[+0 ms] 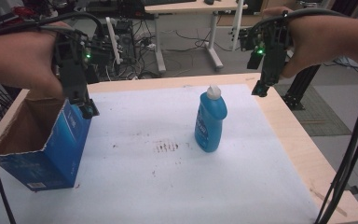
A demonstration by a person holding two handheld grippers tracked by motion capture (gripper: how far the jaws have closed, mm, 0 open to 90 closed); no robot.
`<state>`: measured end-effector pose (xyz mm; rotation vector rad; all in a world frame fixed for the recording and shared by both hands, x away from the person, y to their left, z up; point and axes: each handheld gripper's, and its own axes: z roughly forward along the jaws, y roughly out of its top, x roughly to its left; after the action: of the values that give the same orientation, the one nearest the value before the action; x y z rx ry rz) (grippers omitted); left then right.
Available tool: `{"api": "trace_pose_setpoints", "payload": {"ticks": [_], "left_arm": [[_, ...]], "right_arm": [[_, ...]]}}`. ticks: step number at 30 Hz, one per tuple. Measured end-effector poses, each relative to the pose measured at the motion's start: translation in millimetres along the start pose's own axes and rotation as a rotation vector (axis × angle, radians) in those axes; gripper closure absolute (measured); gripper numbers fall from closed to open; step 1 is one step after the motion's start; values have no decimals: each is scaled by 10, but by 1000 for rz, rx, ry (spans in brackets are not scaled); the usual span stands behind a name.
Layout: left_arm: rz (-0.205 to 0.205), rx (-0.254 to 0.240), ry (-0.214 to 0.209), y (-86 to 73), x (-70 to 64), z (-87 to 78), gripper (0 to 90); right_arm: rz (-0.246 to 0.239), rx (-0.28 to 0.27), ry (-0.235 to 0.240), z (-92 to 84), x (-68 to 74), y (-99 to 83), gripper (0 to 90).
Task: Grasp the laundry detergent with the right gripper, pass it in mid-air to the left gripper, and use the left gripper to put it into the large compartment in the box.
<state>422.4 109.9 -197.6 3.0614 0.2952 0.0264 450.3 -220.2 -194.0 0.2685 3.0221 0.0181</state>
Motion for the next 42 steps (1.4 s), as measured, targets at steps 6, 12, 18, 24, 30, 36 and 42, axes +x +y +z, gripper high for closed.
{"api": "trace_pose_setpoints", "payload": {"ticks": [6,12,18,24,30,36,42], "left_arm": [[8,10,-9,-14,-27,49,17],[16,23,-8,-59,-74,61,17],[28,17,-2,-98,-107,43,17],[27,14,2,-146,-124,30,17],[34,16,3,-158,-125,51,17],[38,7,5,-160,-134,55,17],[43,8,4,-161,-146,58,17]], "right_arm": [[1,-5,8,63,100,-39,118],[29,-41,1,113,211,-115,118],[60,-96,14,174,326,-202,118],[79,-106,30,316,487,-273,118],[124,-162,47,524,640,-324,118],[200,-227,36,705,725,-378,118],[306,-320,48,949,843,-411,119]]}}
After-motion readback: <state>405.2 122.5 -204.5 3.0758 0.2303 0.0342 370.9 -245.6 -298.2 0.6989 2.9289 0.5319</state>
